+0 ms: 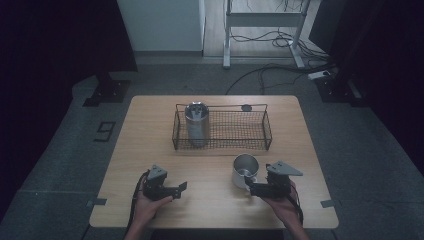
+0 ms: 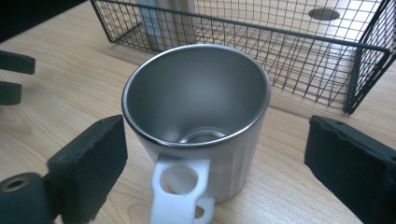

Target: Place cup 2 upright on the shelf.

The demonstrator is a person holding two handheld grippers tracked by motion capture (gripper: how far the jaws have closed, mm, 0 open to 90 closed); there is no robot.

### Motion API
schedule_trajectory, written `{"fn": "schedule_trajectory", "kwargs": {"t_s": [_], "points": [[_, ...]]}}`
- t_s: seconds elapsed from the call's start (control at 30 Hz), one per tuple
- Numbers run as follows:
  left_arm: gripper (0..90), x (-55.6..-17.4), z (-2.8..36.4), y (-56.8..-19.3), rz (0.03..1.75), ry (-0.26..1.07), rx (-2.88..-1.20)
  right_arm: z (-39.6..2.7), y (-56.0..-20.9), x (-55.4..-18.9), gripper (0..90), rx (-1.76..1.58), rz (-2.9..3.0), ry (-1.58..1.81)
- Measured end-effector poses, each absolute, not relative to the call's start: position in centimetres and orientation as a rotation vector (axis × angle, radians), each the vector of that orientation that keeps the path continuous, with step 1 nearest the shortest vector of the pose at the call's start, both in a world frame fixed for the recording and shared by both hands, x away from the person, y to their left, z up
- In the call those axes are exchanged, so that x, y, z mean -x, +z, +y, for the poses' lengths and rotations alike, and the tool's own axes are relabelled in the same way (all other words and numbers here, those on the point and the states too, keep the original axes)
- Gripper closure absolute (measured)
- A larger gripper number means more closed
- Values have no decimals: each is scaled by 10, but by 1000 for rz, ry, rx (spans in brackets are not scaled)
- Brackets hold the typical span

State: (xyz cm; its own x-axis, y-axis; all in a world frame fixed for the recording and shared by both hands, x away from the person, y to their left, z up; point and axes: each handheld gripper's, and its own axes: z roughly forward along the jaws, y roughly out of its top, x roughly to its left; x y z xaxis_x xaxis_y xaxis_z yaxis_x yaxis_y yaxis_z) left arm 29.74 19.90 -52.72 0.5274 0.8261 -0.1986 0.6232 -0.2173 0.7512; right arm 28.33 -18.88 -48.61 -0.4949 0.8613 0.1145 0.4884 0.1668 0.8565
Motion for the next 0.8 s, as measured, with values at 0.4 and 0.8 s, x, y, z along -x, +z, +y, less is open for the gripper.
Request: {"fn": "schedule_trajectory", "kwargs": {"t_s": [0.4, 0.8], "points": [[51, -298, 199, -528, 1185, 303, -1941, -172, -491, -299, 0, -1277, 2087, 1216], [51, -297, 199, -529, 1185, 297, -1945, -159, -499, -310, 0, -1271, 2109, 1161]]}}
